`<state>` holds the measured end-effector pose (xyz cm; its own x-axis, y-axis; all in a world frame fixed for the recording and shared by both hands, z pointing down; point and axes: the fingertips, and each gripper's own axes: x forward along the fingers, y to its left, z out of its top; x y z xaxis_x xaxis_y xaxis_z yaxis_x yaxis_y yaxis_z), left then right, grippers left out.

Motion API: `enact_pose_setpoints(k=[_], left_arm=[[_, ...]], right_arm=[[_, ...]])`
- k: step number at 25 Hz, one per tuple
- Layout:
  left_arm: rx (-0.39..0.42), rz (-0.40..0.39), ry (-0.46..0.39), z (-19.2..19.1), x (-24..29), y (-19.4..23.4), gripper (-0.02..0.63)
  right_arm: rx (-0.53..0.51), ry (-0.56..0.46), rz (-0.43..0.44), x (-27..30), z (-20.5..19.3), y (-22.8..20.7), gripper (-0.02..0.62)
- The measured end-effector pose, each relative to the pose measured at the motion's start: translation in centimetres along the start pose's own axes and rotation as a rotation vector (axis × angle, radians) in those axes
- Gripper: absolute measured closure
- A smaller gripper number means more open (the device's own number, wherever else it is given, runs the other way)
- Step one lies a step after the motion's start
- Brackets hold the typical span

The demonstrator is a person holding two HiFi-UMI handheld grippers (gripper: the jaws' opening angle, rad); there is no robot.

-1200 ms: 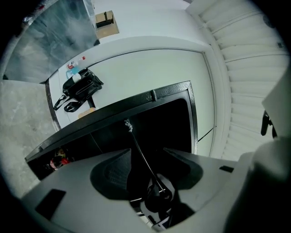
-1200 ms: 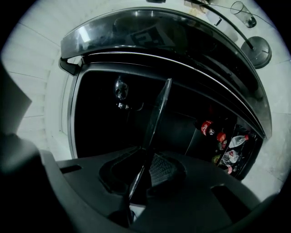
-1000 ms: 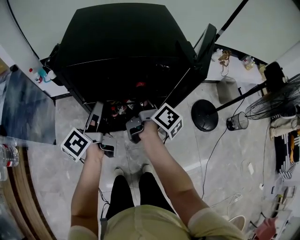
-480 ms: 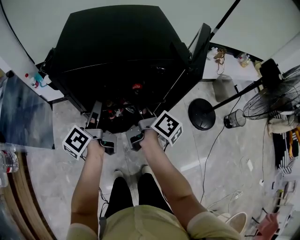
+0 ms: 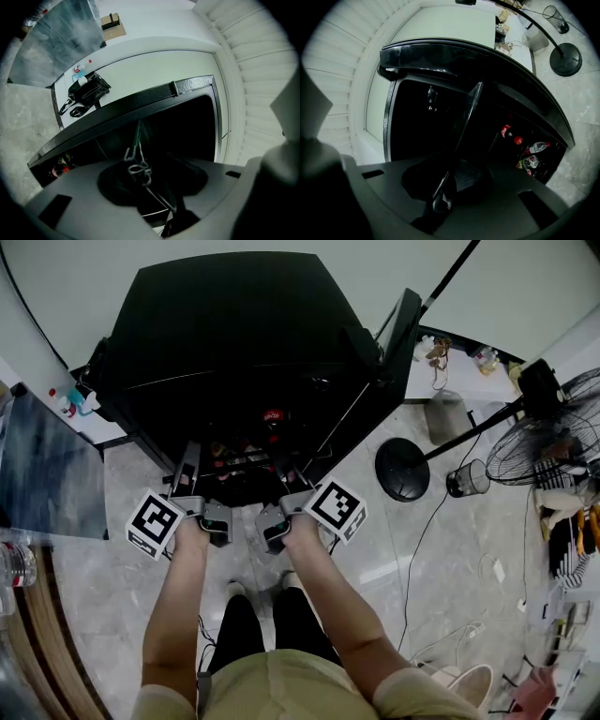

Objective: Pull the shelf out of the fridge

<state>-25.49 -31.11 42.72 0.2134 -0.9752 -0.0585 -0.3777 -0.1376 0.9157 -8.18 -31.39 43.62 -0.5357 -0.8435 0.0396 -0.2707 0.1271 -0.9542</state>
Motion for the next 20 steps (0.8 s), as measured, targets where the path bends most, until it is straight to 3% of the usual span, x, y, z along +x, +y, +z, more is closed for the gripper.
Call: enact_pose_setpoints(k=[10,13,20], left_arm=[[0.072,0.031,-0.023,-0.1,-1.4,-0.2,0.529],[0.046,-0.015,-0.034,-0.3,-1.6,-0.8,0.535],[0.0,-0.033,-0.057,-1.0,-3.1,-1.2,0.545]], right_arm=[[-0.049,0.015,0.021,-1.3,-0.4,0.6,0.535],[-0.066,0.02,0.019,-1.6,-0.4,0.7,0.534],[-0.08,0.035,0.018,-3.0,-0.7,0.7,0.532]])
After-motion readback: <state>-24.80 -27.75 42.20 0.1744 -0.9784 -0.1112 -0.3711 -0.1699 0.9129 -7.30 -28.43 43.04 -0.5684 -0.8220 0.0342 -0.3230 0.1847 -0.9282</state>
